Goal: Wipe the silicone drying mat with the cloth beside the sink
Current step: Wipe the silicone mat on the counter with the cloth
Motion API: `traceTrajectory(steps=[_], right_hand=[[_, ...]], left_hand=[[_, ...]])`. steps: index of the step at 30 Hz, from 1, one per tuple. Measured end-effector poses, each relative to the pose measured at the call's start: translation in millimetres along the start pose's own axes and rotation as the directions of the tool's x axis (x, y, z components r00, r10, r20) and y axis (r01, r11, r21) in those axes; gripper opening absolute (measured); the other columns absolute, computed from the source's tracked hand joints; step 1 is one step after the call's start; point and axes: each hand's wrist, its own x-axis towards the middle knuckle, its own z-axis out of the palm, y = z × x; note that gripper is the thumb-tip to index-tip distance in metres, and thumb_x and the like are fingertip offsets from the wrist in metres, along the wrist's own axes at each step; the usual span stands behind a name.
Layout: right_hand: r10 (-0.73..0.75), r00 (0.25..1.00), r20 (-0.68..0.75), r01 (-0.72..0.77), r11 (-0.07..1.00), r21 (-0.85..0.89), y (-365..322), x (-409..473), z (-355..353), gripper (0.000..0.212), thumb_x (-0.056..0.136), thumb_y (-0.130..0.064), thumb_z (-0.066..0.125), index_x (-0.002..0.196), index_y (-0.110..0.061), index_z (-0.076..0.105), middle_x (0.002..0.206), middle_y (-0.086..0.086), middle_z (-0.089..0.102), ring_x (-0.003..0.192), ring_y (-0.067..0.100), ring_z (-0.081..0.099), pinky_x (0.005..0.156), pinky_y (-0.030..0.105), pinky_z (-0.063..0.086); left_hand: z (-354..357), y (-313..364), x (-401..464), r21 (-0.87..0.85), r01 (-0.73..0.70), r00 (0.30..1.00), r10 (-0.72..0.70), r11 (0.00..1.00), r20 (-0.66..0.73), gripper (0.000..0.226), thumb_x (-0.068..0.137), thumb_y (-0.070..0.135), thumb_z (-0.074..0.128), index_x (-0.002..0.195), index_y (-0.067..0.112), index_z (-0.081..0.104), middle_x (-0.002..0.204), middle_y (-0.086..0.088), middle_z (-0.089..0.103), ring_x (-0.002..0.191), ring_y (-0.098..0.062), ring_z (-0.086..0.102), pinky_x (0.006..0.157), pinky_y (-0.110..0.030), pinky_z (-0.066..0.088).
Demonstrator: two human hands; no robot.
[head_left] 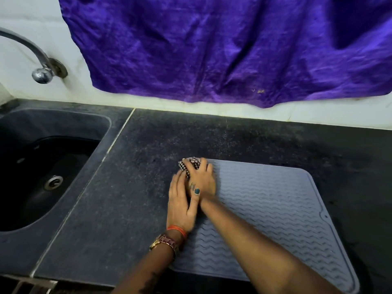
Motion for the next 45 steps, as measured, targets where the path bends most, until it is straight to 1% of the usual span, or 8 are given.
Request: traceTrajectory(steps=[13, 18, 23, 28, 32, 37, 42, 45], right_hand=[[-0.067, 0.992, 0.107, 0.066, 0.998, 0.01, 6.9, -28.0, -20.0, 0.035, 0.092, -0.037, 0.04, 0.127, -0.038, 0.04, 0.13, 0.009, 0.029, 0.113, 0.031, 0.035, 0.088, 0.044, 0.043], [-0.07, 0.997, -0.03, 0.07, 0.998, -0.008, 49.5, -48.5, -32.2, 0.04, 0.092, -0.039, 0.043, 0.131, -0.04, 0.038, 0.124, 0.01, 0.036, 0.108, 0.029, 0.039, 0.084, 0.041, 0.045], [-0.093, 0.992, 0.089, 0.094, 0.996, -0.008, 63.5, -36.6, -46.8, 0.043, 0.09, -0.044, 0.048, 0.132, -0.04, 0.041, 0.126, 0.008, 0.036, 0.111, 0.029, 0.042, 0.087, 0.041, 0.045], [-0.033, 0.994, -0.101, 0.03, 0.999, -0.026, 116.0, -68.4, -51.4, 0.041, 0.093, -0.046, 0.042, 0.133, -0.038, 0.045, 0.125, 0.011, 0.041, 0.11, 0.03, 0.041, 0.09, 0.039, 0.043], [-0.019, 0.998, 0.054, 0.019, 1.0, 0.01, 121.8, -54.1, -67.9, 0.041, 0.091, -0.044, 0.05, 0.132, -0.041, 0.046, 0.128, 0.006, 0.04, 0.114, 0.027, 0.041, 0.092, 0.036, 0.041], [0.052, 0.988, -0.147, -0.067, 0.993, -0.1, 168.8, -82.0, -78.6, 0.04, 0.093, -0.043, 0.045, 0.132, -0.037, 0.048, 0.126, 0.009, 0.043, 0.111, 0.029, 0.042, 0.092, 0.036, 0.039], [0.039, 0.999, -0.006, -0.039, 0.997, -0.071, 185.4, -74.2, -95.5, 0.041, 0.091, -0.042, 0.05, 0.132, -0.038, 0.047, 0.126, 0.005, 0.044, 0.115, 0.026, 0.042, 0.093, 0.034, 0.039], [0.127, 0.975, -0.18, -0.153, 0.978, -0.139, 212.1, -86.6, -107.5, 0.039, 0.09, -0.041, 0.052, 0.128, -0.032, 0.054, 0.124, 0.01, 0.049, 0.109, 0.03, 0.045, 0.088, 0.037, 0.045]], left_hand=[[-0.1, 2.4, 0.8, -0.033, 0.0, 0.998, -0.001, 0.999, -0.057, 0.085, 0.085, 0.068, 0.021, 0.141, 0.006, 0.03, 0.15, -0.01, 0.029, 0.14, -0.022, 0.024, 0.115, -0.035, 0.018], [0.6, 2.0, 0.1, 0.001, 0.019, 0.999, -0.019, 1.0, -0.045, 0.085, 0.084, 0.069, 0.021, 0.142, 0.007, 0.029, 0.15, -0.01, 0.029, 0.14, -0.023, 0.024, 0.115, -0.034, 0.018], [2.6, 2.5, -2.9, 0.08, 0.014, 1.0, -0.014, 0.997, -0.003, 0.075, 0.085, 0.058, 0.025, 0.141, 0.008, 0.032, 0.149, -0.011, 0.032, 0.139, -0.025, 0.026, 0.115, -0.036, 0.019], [1.7, 3.2, -4.4, 0.113, 0.018, 1.0, -0.019, 0.993, 0.009, 0.068, 0.087, 0.051, 0.032, 0.139, 0.008, 0.036, 0.147, -0.012, 0.035, 0.137, -0.028, 0.029, 0.115, -0.043, 0.023], [1.8, 5.7, -4.8, 0.14, 0.015, 0.999, -0.019, 0.99, 0.031, 0.063, 0.087, 0.044, 0.036, 0.137, 0.006, 0.038, 0.146, -0.013, 0.036, 0.136, -0.029, 0.031, 0.114, -0.045, 0.024], [2.6, 5.0, -4.4, 0.162, 0.035, 0.998, -0.044, 0.986, 0.052, 0.064, 0.087, 0.046, 0.036, 0.138, 0.008, 0.037, 0.147, -0.012, 0.036, 0.136, -0.027, 0.03, 0.115, -0.04, 0.023], [3.0, 5.0, -5.4, 0.186, 0.034, 0.996, -0.048, 0.982, 0.069, 0.065, 0.086, 0.049, 0.035, 0.136, 0.008, 0.041, 0.144, -0.012, 0.04, 0.135, -0.027, 0.033, 0.114, -0.04, 0.025], [2.3, 4.5, -6.4, 0.189, 0.036, 0.996, -0.05, 0.981, 0.07, 0.071, 0.085, 0.056, 0.03, 0.134, 0.007, 0.043, 0.142, -0.013, 0.042, 0.134, -0.027, 0.035, 0.113, -0.042, 0.027]])
